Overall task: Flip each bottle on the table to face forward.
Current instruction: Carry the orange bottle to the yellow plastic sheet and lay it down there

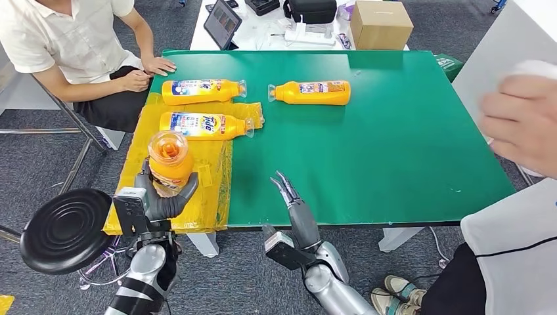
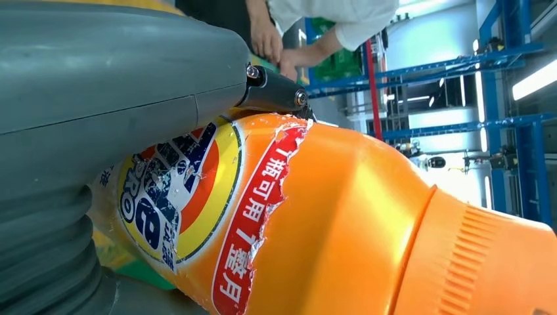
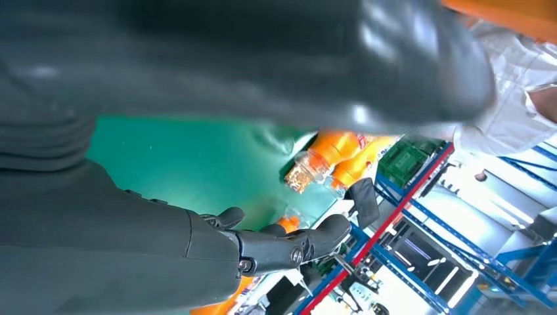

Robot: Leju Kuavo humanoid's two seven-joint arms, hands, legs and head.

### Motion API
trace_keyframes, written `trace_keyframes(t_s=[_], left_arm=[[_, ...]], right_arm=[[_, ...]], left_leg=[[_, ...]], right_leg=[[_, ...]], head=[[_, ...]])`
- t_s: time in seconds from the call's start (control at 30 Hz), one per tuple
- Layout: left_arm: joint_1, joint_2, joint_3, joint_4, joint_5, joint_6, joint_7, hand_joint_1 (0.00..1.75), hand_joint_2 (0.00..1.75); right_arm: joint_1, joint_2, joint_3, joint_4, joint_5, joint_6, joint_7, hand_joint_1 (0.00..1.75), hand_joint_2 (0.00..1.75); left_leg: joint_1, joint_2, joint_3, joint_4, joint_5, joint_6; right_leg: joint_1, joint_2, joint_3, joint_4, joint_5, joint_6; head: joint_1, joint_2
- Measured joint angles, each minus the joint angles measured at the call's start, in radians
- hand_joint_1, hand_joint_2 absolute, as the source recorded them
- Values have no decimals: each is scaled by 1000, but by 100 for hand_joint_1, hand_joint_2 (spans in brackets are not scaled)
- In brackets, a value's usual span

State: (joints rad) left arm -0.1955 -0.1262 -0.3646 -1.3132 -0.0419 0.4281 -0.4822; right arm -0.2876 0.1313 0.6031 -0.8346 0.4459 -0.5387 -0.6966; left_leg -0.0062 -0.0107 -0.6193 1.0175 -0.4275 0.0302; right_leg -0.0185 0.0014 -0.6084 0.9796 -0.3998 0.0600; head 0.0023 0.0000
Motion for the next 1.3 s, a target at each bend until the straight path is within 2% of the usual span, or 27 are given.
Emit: trace_keyframes(t_s=[0.13,0.23,0.3,0.4,0.57,0.73,0.83,0.9,0.97,1.03,1.07,1.1,1.2,1.3], left_arm=[[-1,4,4,0,-93,64,-1,175,175],[-17,9,5,20,-307,173,29,175,175],[-49,15,5,65,-427,193,66,175,175],[-129,20,4,191,-571,186,121,175,175],[-300,20,-7,473,-742,141,208,175,175],[-420,17,-47,704,-861,33,287,175,175],[-460,11,-73,797,-895,-39,314,166,175],[-488,7,-85,840,-903,-78,329,154,175],[-515,3,-92,873,-905,-115,344,96,175],[-537,-1,-96,899,-898,-155,354,24,175],[-547,-2,-98,911,-890,-181,356,9,175],[-557,-3,-98,921,-877,-214,359,1,175],[-575,-8,-92,946,-835,-308,377,0,175],[-580,-16,-77,960,-807,-361,396,0,175]], right_arm=[[11,-7,-5,-25,3,-18,0,0,0],[22,-10,-16,-47,4,-37,0,0,0],[27,-10,-22,-59,-2,-37,0,0,0],[28,-6,-23,-69,-21,-31,0,0,0],[22,9,-9,-71,-55,-18,-1,0,0],[17,16,8,-71,-86,-2,-1,0,0],[17,18,19,-71,-102,5,-1,0,0],[17,19,26,-71,-112,6,-1,0,0],[17,20,33,-71,-121,6,-1,0,0],[17,20,41,-71,-131,6,-1,0,0],[17,20,45,-71,-136,6,-1,0,0],[17,20,49,-71,-142,5,-1,0,0],[15,20,60,-70,-158,1,-1,0,0],[14,19,66,-69,-170,-7,-1,0,0]], left_leg=[[0,0,0,0,0,0],[0,0,0,0,0,0],[0,0,0,0,0,0],[0,0,0,0,1,0],[0,0,0,0,2,-1],[0,0,0,0,2,-1],[0,0,0,0,2,-1],[0,0,0,0,2,-1],[0,0,0,0,2,-1],[0,0,0,0,2,-1],[0,0,0,0,2,-1],[0,0,0,0,2,-1],[0,0,1,0,2,-1],[0,1,1,0,2,-1]], right_leg=[[0,0,0,0,0,0],[0,0,0,0,0,0],[0,0,0,0,0,0],[0,0,0,0,0,0],[0,0,0,1,2,-3],[0,0,0,1,2,-3],[0,0,-1,1,2,-3],[0,0,0,1,2,-3],[0,0,0,1,2,-3],[0,0,0,1,2,-3],[0,0,0,1,2,-3],[0,0,0,1,2,-3],[0,0,0,1,2,-3],[0,0,0,2,2,-3]], head=[[0,0],[0,0],[0,0],[0,0],[0,0],[0,0],[0,0],[0,0],[0,0],[0,0],[0,0],[0,0],[0,0],[0,0]])
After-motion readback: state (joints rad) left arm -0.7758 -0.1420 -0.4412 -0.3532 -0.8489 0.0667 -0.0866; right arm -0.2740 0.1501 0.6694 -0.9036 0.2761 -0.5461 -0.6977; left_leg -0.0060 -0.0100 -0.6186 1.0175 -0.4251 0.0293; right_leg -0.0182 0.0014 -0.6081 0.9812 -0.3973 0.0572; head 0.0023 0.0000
